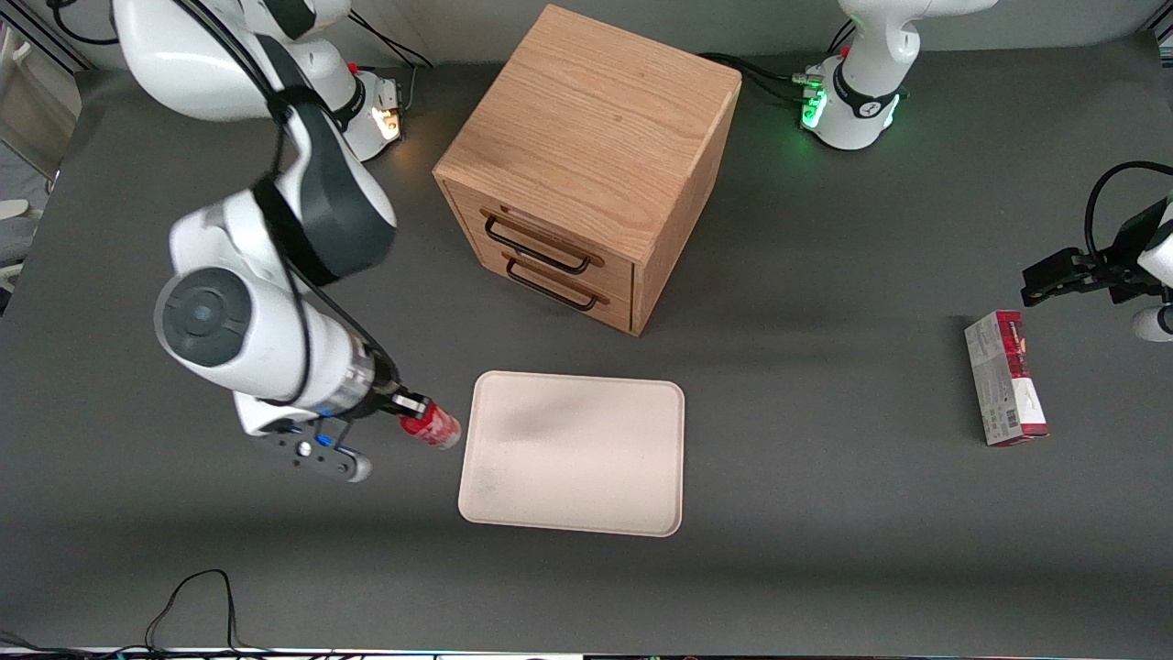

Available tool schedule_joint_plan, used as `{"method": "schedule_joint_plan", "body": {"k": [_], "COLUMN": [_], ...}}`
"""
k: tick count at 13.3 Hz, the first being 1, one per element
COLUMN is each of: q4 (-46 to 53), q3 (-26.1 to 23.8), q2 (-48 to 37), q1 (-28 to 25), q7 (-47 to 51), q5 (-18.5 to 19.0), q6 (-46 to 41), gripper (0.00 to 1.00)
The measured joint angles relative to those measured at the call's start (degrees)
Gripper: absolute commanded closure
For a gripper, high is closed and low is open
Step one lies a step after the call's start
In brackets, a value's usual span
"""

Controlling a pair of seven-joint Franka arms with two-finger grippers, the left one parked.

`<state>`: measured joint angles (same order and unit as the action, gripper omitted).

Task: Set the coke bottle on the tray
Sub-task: 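Carry the held bottle over to the cream tray's edge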

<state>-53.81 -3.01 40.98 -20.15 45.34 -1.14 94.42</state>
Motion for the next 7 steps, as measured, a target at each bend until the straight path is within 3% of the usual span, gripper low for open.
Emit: {"method": "schedule_joint_plan", "body": {"k": [7], "q4": [0.8], "q3": [0.2], "q2": [10.5], "q1": [-0.4], "q7": [6.9], "q5": [2.7], "q6": [14.6], "gripper": [1.00]}}
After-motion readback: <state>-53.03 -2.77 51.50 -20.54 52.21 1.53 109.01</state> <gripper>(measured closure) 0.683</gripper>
